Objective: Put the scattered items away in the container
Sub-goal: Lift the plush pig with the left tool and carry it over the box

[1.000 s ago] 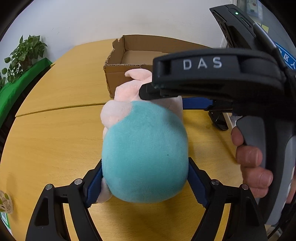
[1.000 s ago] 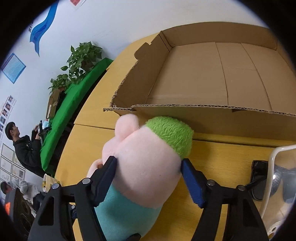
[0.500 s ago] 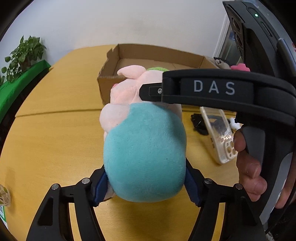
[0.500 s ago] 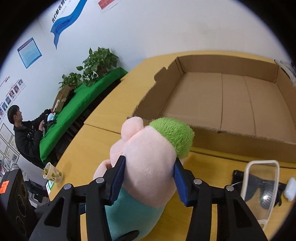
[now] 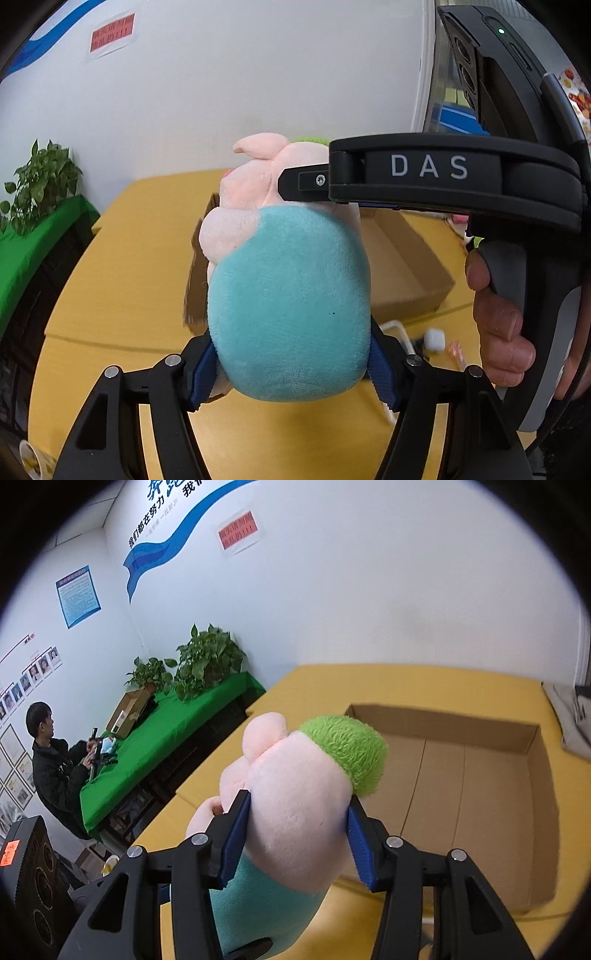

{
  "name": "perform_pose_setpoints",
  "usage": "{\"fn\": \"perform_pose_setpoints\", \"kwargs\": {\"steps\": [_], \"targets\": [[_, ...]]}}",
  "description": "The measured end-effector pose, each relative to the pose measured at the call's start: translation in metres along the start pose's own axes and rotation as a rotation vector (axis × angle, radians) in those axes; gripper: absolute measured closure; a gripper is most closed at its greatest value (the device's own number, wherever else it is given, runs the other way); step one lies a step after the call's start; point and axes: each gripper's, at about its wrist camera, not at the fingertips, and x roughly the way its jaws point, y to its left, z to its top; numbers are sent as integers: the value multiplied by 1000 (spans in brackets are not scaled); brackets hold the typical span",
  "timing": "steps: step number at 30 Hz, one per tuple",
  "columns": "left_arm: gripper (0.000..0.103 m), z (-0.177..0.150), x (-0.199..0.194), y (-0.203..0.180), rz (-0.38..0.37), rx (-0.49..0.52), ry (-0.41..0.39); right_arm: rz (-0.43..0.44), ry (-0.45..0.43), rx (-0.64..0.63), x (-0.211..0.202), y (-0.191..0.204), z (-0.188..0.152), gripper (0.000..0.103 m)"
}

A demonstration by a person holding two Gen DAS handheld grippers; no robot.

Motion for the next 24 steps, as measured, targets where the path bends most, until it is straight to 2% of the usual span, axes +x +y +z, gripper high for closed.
{"fn": "perform_pose_setpoints", "kwargs": {"steps": [5, 12, 18, 24], "targets": [[30, 37, 4, 3, -8, 0, -26, -20, -29, -24, -3, -4, 41, 55], [30, 78, 33, 12, -11, -15, -16, -30, -17, -25, 15, -12, 74, 55], [30, 90, 67, 17, -1, -34, 35, -24, 24, -5, 48, -28, 83, 55], [30, 96, 112, 39, 7, -62, 87, -13, 75, 5, 90, -43, 87, 55]]}}
